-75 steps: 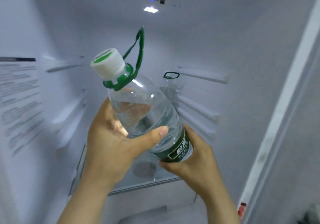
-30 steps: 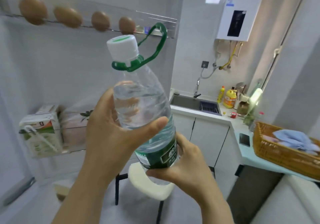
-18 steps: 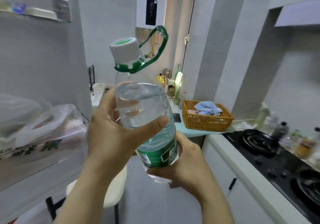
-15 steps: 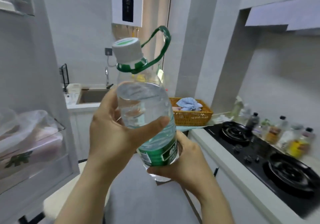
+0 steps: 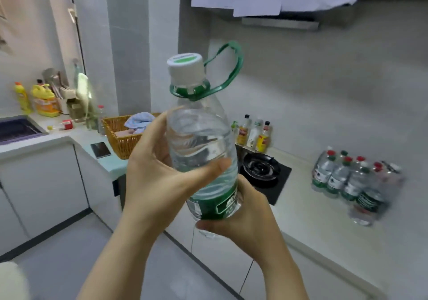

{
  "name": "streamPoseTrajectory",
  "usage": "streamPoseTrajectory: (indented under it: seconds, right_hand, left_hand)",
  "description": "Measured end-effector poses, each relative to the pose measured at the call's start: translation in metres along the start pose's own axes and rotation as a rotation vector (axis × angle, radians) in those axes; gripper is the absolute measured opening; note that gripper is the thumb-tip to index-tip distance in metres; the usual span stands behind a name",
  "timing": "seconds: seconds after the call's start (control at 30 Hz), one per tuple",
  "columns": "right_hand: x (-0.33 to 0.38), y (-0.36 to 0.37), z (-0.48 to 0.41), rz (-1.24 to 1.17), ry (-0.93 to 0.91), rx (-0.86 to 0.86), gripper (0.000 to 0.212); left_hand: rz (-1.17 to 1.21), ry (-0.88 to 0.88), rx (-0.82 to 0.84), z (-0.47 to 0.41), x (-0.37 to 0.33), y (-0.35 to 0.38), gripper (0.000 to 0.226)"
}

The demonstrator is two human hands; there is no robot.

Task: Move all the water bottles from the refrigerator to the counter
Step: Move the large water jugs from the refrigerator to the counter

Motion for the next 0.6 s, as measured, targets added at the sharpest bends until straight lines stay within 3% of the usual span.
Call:
streamPoseTrajectory:
  seconds: [0.17, 0.6]
  right_hand:
    - [-0.046, -0.055, -0.003, 0.034, 0.088, -0.089, 0.082]
    - [-0.156, -0.179, -0.01, 0.069, 0.271, -0.232, 0.076]
  left_hand:
    - [0.049, 0.009, 0.115, -0.014, 0.016, 0.077, 0.088]
    - [0.131, -0.01, 0.314, -0.036, 0.053, 0.248, 0.078]
Point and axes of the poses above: each hand's wrist, its own z-axis away from the middle knuckle, its own y-axis out of the palm, x = y × z, the point moved 6 cm from there along -z, towards the middle knuckle, and after that the axes turned 3 degrees about -y, right-handed, at the moved point
